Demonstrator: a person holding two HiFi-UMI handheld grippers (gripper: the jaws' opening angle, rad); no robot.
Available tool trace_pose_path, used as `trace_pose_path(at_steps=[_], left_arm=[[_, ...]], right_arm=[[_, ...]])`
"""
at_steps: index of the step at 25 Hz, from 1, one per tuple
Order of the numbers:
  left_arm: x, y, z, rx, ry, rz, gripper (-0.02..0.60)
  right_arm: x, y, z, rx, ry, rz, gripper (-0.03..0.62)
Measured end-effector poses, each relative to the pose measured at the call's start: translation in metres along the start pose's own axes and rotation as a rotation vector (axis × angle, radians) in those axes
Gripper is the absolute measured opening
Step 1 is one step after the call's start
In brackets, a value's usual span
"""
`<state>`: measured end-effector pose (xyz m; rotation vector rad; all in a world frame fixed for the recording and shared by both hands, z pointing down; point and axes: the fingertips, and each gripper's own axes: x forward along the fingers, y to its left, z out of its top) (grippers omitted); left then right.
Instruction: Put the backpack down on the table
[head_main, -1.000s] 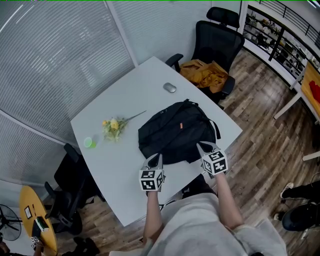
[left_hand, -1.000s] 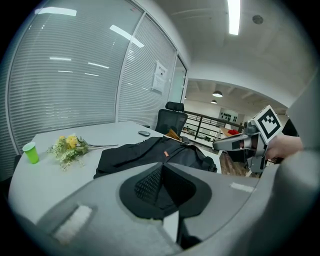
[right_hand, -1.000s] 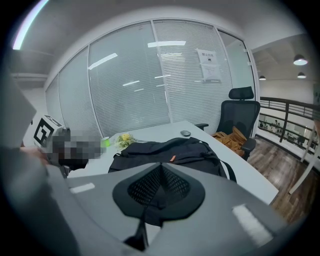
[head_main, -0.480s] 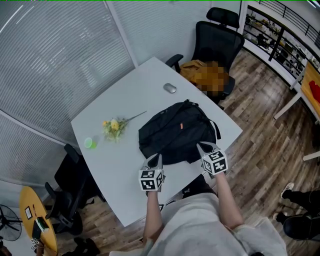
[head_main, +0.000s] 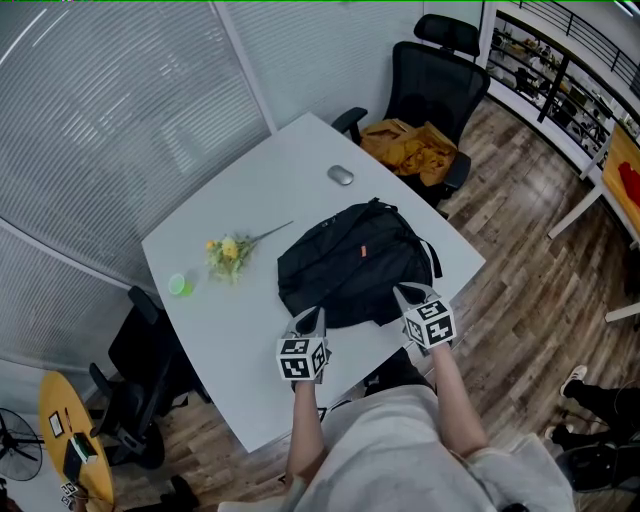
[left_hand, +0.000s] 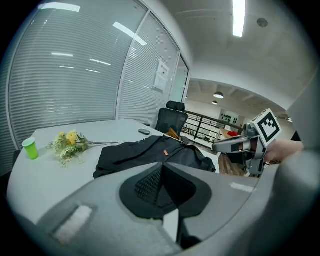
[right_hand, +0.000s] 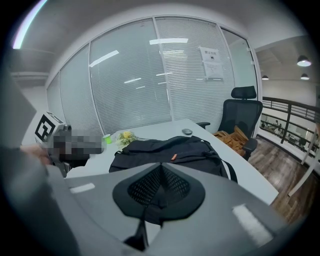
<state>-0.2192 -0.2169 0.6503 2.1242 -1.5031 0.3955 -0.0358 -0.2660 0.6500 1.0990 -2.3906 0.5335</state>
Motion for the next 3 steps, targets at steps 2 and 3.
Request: trace_pose_path(at_steps=[2,3], left_arm=[[0.0006,0.0008,-0.0018,-0.005,0.018,0.001,-0.002],[0.0009,0.0014,-0.0029,-0.007,0.029,0.002,-0.002]], right_arm=[[0.0007,0.0003,-0.0002,-0.003,0.002,0.001,-0.002],[0.0011,0.0005,-0.0002,-0.004,0.003,0.001,-0.002]])
